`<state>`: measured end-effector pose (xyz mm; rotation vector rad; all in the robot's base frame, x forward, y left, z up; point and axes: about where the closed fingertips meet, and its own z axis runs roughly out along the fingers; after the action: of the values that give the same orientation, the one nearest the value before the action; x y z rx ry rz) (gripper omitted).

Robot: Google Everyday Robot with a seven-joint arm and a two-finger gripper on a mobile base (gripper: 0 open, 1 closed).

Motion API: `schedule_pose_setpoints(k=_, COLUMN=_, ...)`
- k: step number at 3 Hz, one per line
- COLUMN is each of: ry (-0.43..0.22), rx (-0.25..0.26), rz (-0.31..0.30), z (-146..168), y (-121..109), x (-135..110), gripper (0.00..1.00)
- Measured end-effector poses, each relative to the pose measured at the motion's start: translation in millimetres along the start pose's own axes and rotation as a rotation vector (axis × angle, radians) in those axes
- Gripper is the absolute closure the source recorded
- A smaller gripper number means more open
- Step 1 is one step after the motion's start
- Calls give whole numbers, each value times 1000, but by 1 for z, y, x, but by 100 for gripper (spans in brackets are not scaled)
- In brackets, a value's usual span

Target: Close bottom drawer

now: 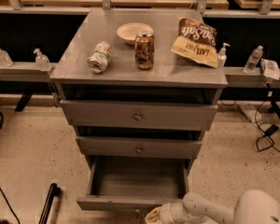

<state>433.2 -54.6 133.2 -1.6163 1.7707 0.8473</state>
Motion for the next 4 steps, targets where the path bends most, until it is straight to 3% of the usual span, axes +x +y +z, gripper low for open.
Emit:
schedule_pose_setpoints(k=1, ry=28, rx=15, rz=34, z=-2, y=-8, x=12, gripper=100)
schedule_pose_setpoints(k=4, ry=45, rx=17, rz=27, z=1, y=-20, x=10, gripper=100)
